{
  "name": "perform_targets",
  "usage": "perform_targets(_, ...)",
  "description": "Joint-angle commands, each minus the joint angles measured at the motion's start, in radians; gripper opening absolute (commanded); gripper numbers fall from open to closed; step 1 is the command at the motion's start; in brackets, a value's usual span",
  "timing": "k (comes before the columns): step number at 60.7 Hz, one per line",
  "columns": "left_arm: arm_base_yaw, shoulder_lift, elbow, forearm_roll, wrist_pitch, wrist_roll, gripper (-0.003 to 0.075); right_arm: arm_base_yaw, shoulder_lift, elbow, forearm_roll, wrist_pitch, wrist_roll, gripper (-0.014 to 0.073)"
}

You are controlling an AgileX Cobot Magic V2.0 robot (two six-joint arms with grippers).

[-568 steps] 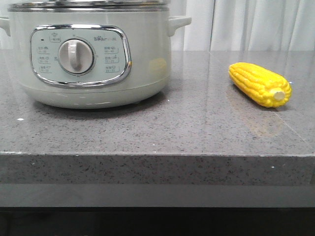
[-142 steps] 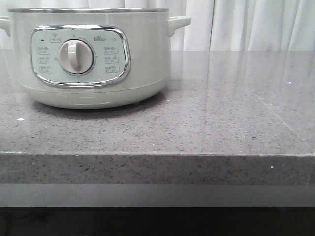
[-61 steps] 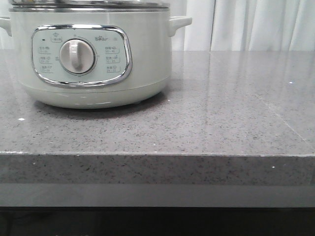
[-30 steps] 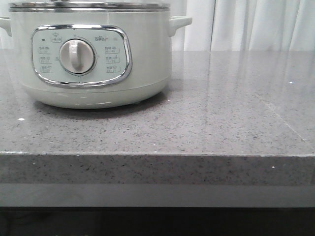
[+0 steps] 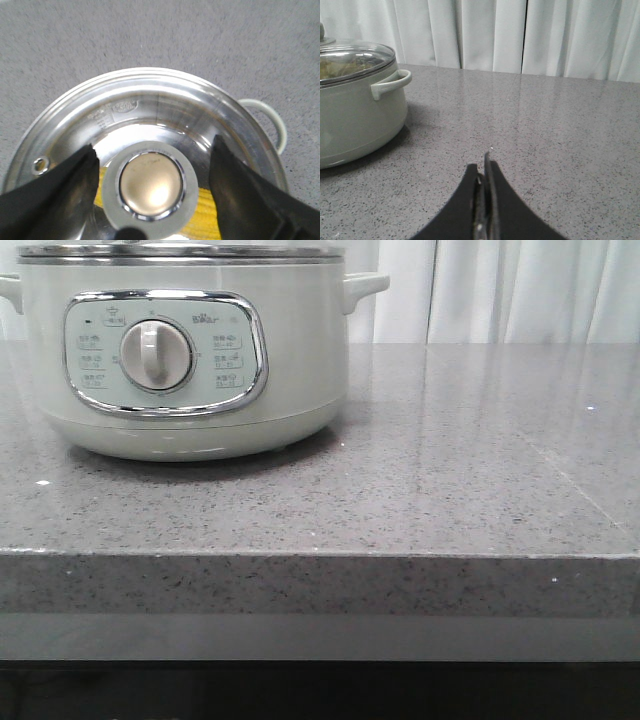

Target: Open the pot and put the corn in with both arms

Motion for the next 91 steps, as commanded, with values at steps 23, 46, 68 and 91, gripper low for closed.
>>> perform_targets(23, -0.007, -0.271, 0.170, -0.022, -0.085, 0.022, -0.0018, -0.006, 0.006, -0.030, -0.007, -0.081, -0.010, -0.0067)
perform_targets(46, -0.007, -0.712, 0.727, -0.023, -0.526, 0.024, -0.0018, -0.006, 0.006, -0.030, -0.007, -0.081, -0.010, -0.0067)
perform_targets(68, -0.007, -1.243, 1.262, -0.023, -0.779, 0.024, -0.0018, -0.006, 0.006, -0.030, -0.007, -0.081, -0.010, -0.0067)
perform_targets(91, -0.007, -1.539, 1.434, -0.023, -0.772, 0.024, -0.0018, -0.006, 0.006, -0.030, -0.007, -0.081, -0.010, -0.0067)
